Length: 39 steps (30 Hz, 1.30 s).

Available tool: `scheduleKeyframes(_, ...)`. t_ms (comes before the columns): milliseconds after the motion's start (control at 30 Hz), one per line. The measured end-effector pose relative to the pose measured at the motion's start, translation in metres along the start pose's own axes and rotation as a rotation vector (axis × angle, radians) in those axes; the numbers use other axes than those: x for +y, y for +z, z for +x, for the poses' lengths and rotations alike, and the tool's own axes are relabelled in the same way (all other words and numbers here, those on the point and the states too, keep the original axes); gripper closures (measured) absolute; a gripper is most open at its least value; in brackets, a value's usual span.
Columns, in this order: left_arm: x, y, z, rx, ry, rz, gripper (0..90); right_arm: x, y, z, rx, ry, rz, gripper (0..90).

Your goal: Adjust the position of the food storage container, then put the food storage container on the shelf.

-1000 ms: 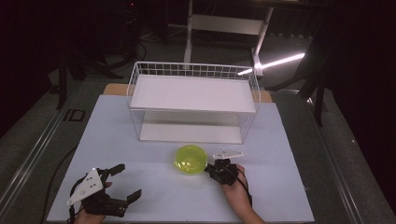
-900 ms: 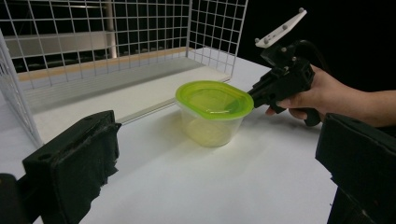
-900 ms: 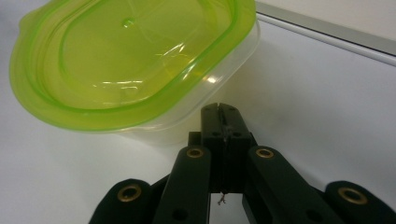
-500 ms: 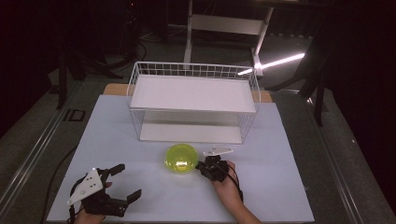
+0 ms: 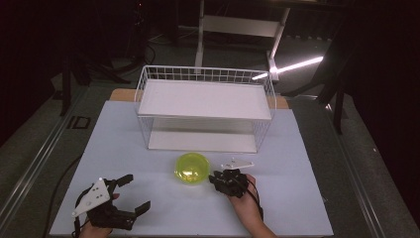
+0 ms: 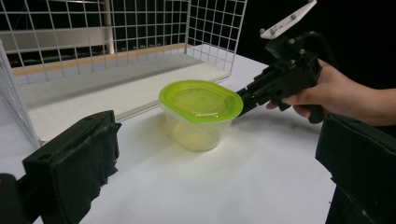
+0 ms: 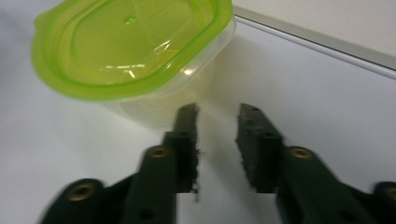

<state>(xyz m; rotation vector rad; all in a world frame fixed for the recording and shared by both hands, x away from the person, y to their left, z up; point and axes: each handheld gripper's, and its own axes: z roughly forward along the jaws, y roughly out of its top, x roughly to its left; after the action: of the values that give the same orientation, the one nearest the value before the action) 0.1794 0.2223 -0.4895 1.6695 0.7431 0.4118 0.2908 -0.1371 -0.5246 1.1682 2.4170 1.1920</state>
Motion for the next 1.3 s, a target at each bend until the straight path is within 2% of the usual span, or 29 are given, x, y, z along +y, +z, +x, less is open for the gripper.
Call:
scheduleKeyframes(167,0.000,0.000,-0.001,-0.007,-0.006,-0.001,0.3,-0.005,-0.016,-0.001,-0.002,-0.004,-0.026,49.4)
scheduleKeyframes(200,0.000,0.000,-0.001,-0.007,-0.006,-0.001,0.3,-0.005,-0.016,-0.001,-0.002,-0.004,-0.026,49.4)
scheduleKeyframes(233,0.000,-0.001,-0.001,-0.007,-0.006,-0.002,0.3,-0.006,-0.021,-0.001,0.006,-0.010,-0.035,41.4)
scheduleKeyframes(300,0.000,-0.001,-0.001,-0.006,-0.008,-0.004,0.3,-0.006,-0.027,0.001,0.010,-0.021,-0.048,35.1)
scheduleKeyframes(333,0.000,-0.001,-0.001,-0.008,-0.009,-0.003,0.3,-0.007,-0.030,0.001,0.028,-0.023,-0.050,28.2)
scheduleKeyframes(433,0.002,0.001,-0.002,-0.010,-0.009,0.016,0.3,-0.008,-0.039,0.003,0.068,-0.026,-0.068,18.8)
scheduleKeyframes(533,0.003,0.002,-0.003,-0.002,-0.020,0.033,0.3,-0.009,-0.045,0.005,0.089,-0.032,-0.091,16.8)
scheduleKeyframes(567,0.004,0.003,-0.003,-0.021,-0.024,0.049,0.3,-0.009,-0.049,0.006,0.089,-0.033,-0.108,15.4)
scheduleKeyframes(700,0.006,0.008,-0.002,-0.041,0.009,0.076,0.3,-0.007,-0.053,0.006,0.096,-0.053,-0.132,14.9)
scheduleKeyframes(767,0.008,0.011,0.000,-0.075,-0.012,0.081,0.3,-0.005,-0.055,0.006,0.103,-0.056,-0.144,16.3)
scheduleKeyframes(833,0.012,0.014,0.002,-0.125,-0.051,0.119,0.4,-0.001,-0.058,0.006,0.115,-0.060,-0.169,17.4)
scheduleKeyframes(900,0.015,0.017,0.004,-0.157,-0.064,0.147,0.4,0.001,-0.058,0.007,0.108,-0.069,-0.173,17.5)
scheduleKeyframes(1000,0.020,0.023,0.007,-0.152,-0.045,0.171,0.4,0.006,-0.059,0.005,0.097,-0.085,-0.177,17.6)
scheduleKeyframes(1067,0.024,0.027,0.012,-0.162,-0.067,0.161,0.4,0.009,-0.058,0.004,0.072,-0.097,-0.174,18.5)
scheduleKeyframes(1133,0.029,0.032,0.016,-0.158,-0.067,0.151,0.4,0.012,-0.058,0.002,0.075,-0.101,-0.179,20.7)
scheduleKeyframes(1233,0.034,0.038,0.021,-0.157,-0.090,0.138,0.4,0.016,-0.056,0.001,0.086,-0.092,-0.192,20.7)
scheduleKeyframes(1267,0.035,0.041,0.022,-0.158,-0.097,0.137,0.4,0.018,-0.054,0.001,0.065,-0.102,-0.184,20.7)
scheduleKeyframes(1300,0.036,0.044,0.024,-0.160,-0.103,0.144,0.4,0.018,-0.054,0.001,0.065,-0.102,-0.184,20.7)
